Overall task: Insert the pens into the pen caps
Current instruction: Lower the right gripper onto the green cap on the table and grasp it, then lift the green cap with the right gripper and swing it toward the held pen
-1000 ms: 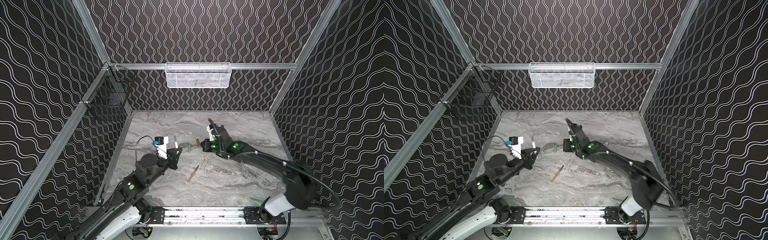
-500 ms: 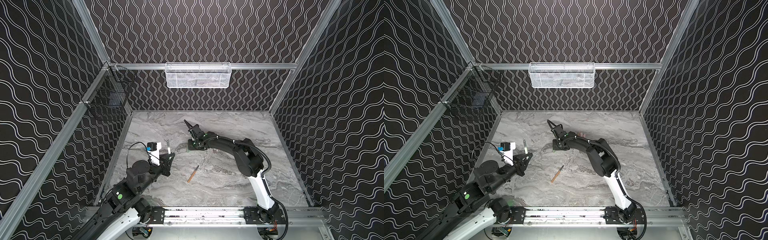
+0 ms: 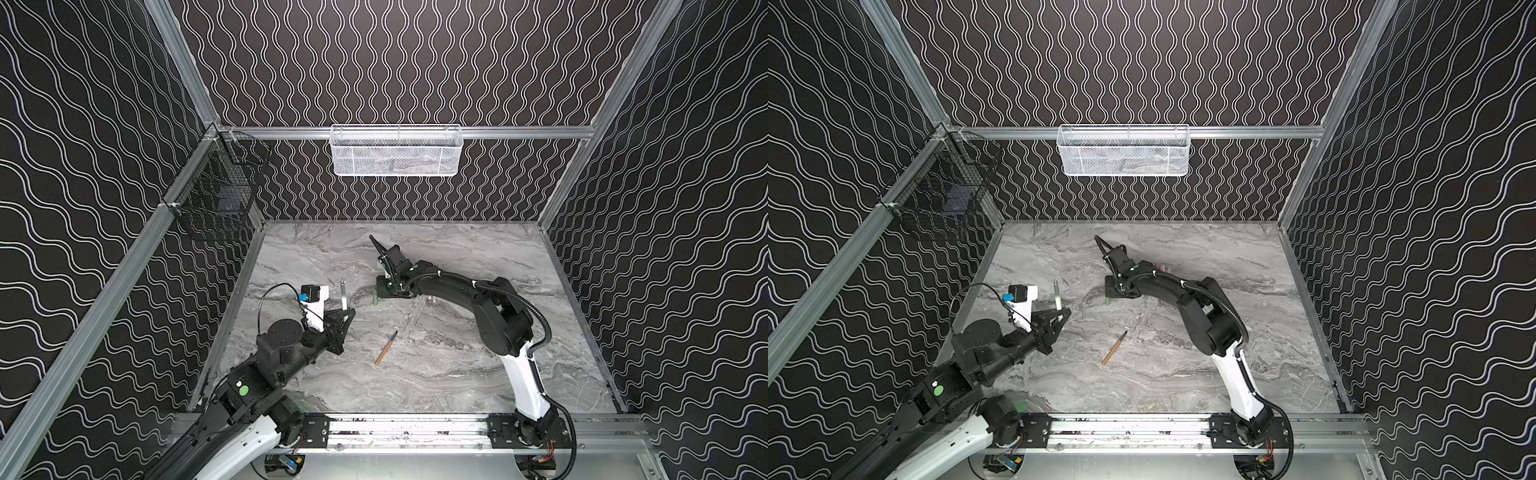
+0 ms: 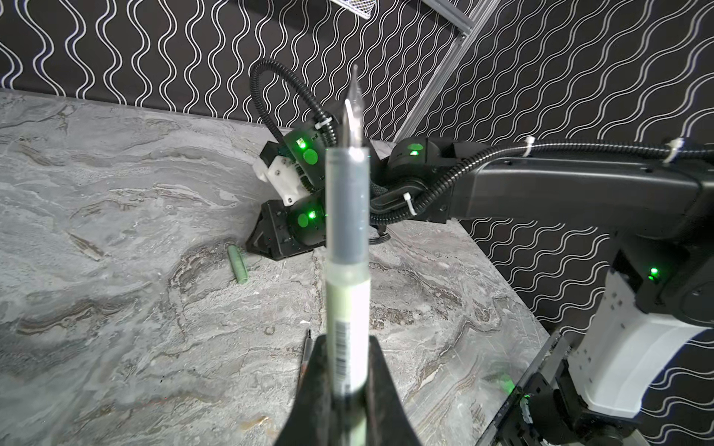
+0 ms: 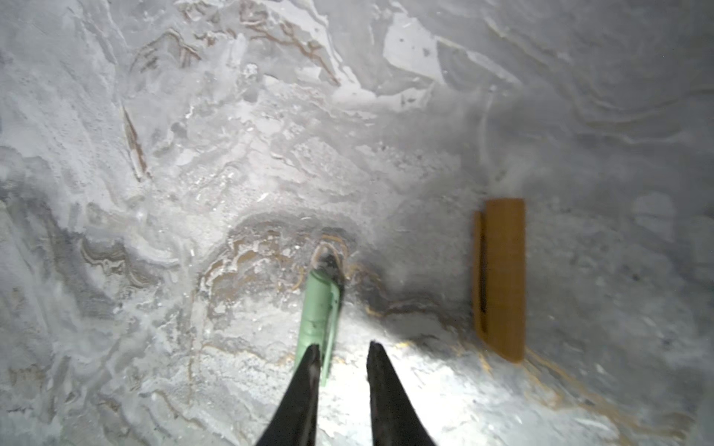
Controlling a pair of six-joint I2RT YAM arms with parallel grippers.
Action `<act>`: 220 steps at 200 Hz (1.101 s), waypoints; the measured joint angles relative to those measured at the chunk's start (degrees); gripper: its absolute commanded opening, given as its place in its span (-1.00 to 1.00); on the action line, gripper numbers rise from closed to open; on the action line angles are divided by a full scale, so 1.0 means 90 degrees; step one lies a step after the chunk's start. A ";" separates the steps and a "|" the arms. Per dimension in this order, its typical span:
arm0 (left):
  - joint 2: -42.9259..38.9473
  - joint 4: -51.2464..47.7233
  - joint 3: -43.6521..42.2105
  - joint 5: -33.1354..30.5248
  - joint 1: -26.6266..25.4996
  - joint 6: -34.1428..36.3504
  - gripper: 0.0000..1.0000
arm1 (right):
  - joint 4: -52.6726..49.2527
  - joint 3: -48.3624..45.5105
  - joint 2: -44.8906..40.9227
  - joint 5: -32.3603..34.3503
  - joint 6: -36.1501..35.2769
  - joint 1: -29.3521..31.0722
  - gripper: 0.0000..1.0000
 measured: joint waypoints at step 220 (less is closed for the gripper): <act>0.0138 0.0000 0.0053 0.0124 0.0000 0.0029 -1.00 | -0.0070 0.0641 0.0668 -0.0066 -0.0155 0.0080 -0.73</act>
